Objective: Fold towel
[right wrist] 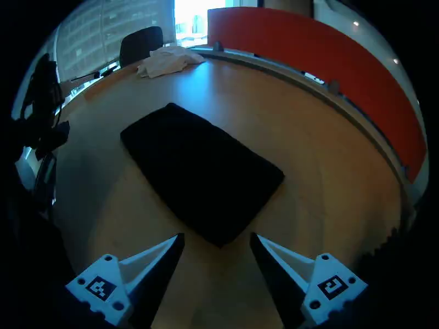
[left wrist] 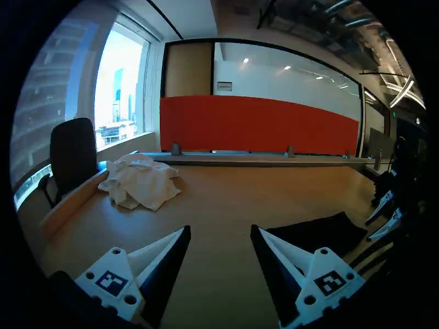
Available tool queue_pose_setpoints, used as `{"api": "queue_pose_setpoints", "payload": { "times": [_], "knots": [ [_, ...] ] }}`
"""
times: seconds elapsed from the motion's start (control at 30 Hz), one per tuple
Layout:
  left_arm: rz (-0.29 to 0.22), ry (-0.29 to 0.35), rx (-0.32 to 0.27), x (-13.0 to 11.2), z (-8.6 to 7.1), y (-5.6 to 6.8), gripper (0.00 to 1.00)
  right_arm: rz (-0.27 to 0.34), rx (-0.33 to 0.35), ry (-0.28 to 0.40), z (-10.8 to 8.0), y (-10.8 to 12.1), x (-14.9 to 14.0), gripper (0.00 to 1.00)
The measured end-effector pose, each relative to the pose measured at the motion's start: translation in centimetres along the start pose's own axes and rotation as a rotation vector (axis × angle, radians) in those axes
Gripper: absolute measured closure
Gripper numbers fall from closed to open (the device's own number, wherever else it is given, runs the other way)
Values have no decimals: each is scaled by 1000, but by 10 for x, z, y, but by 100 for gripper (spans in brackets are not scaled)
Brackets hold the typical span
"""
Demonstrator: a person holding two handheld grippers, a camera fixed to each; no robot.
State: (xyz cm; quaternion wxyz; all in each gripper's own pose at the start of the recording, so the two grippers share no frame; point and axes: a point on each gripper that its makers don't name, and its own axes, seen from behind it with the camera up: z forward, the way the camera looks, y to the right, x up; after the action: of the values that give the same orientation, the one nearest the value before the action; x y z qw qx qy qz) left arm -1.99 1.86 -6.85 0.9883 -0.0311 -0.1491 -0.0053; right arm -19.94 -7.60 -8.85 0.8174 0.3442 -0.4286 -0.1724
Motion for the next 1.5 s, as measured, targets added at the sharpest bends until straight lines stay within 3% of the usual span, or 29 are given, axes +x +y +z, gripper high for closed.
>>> {"api": "queue_pose_setpoints", "payload": {
  "times": [0.33,0.47,0.8,1.07,1.33,1.5],
  "knots": [
    [4,-4,11,0,-1,-12,20,-9,-6,-1,3,3,2,10],
    [11,-4,15,1,-2,-16,20,-16,-1,-12,4,3,0,19],
    [10,3,26,6,-2,-23,20,-12,22,-38,2,0,-2,53],
    [17,1,28,5,-4,-29,20,-31,25,-52,2,0,-5,58],
    [21,0,31,5,-6,-32,20,-24,24,-69,3,-1,-10,81],
    [28,-2,29,6,-7,-33,20,-22,13,-59,3,2,-8,82]
  ]
}}
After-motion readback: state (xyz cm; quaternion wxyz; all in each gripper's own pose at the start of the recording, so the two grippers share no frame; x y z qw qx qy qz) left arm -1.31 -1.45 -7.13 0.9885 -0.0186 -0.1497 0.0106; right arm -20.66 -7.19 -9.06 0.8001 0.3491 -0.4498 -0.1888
